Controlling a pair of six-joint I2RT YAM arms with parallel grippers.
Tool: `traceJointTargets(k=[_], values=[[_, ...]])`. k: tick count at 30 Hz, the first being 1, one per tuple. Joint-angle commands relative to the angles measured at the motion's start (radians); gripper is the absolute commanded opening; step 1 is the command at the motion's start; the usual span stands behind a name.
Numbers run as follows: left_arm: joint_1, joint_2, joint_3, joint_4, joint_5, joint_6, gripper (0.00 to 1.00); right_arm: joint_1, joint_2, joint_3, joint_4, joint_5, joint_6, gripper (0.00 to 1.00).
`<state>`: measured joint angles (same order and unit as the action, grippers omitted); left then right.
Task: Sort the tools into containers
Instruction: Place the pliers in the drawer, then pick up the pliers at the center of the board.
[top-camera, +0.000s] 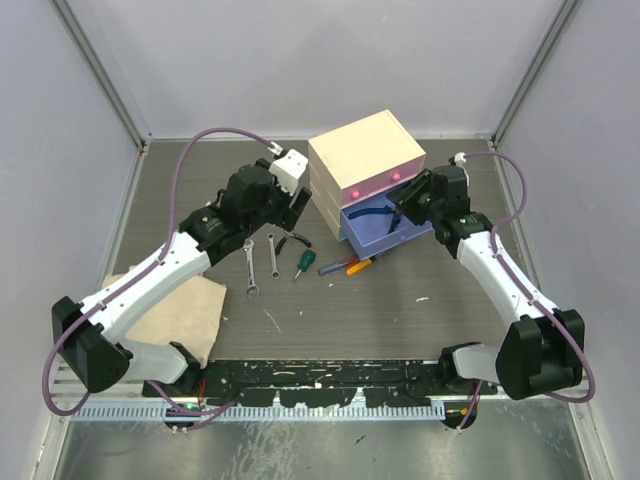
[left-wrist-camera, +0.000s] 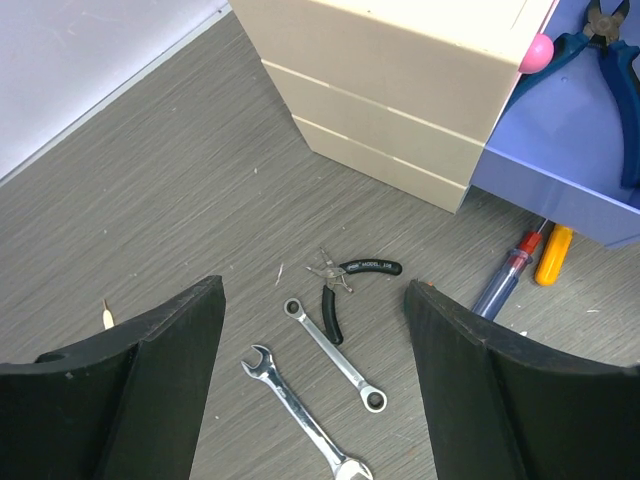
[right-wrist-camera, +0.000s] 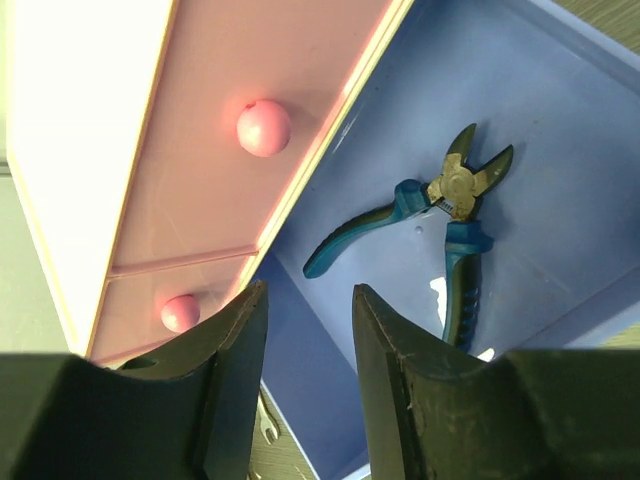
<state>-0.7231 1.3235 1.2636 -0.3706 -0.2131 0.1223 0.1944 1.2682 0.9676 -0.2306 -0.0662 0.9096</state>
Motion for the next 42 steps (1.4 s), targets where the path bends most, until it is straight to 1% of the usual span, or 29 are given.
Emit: traceJointTargets(k=[1, 6, 9, 11, 17, 21, 24, 26, 28, 31, 36, 38, 42], values=[[0.011, -0.001, 0.016, 0.044, 0.006, -0.025, 0.75, -0.003, -0.031, 0.023, -0.020, 0.003, -0.042, 0.45], [0.023, 0.025, 0.031, 0.010, 0.004, -0.074, 0.75, -0.008, -0.093, 0.025, -0.014, 0.008, -0.095, 0.46], [0.033, 0.039, 0.041, -0.037, 0.008, -0.140, 0.74, -0.014, -0.148, 0.003, -0.006, 0.006, -0.140, 0.46], [0.044, 0.033, 0.022, -0.045, 0.009, -0.185, 0.74, -0.025, -0.187, -0.023, -0.001, -0.001, -0.162, 0.47], [0.095, 0.054, -0.031, -0.092, 0.009, -0.344, 0.73, -0.072, -0.297, -0.110, 0.011, -0.093, -0.181, 0.51], [0.099, 0.104, -0.048, -0.101, -0.013, -0.411, 0.72, -0.111, -0.364, -0.177, 0.011, -0.141, -0.184, 0.51], [0.100, 0.172, -0.033, -0.097, -0.011, -0.397, 0.70, -0.123, -0.388, -0.208, 0.004, -0.173, -0.211, 0.51], [0.100, 0.235, -0.012, -0.111, 0.005, -0.341, 0.66, -0.125, -0.386, -0.213, -0.014, -0.199, -0.234, 0.51], [0.104, 0.277, 0.010, -0.129, 0.012, -0.297, 0.64, -0.125, -0.381, -0.214, -0.030, -0.220, -0.253, 0.51], [0.128, 0.335, 0.021, -0.141, 0.070, -0.258, 0.62, -0.125, -0.380, -0.223, -0.042, -0.234, -0.271, 0.51], [0.151, 0.398, 0.027, -0.117, 0.159, -0.244, 0.57, -0.125, -0.382, -0.234, -0.045, -0.243, -0.284, 0.51], [0.157, 0.426, 0.036, -0.104, 0.174, -0.243, 0.55, -0.125, -0.381, -0.236, -0.048, -0.245, -0.287, 0.51], [0.180, 0.489, 0.067, -0.105, 0.223, -0.243, 0.46, -0.125, -0.386, -0.241, -0.049, -0.248, -0.284, 0.51]])
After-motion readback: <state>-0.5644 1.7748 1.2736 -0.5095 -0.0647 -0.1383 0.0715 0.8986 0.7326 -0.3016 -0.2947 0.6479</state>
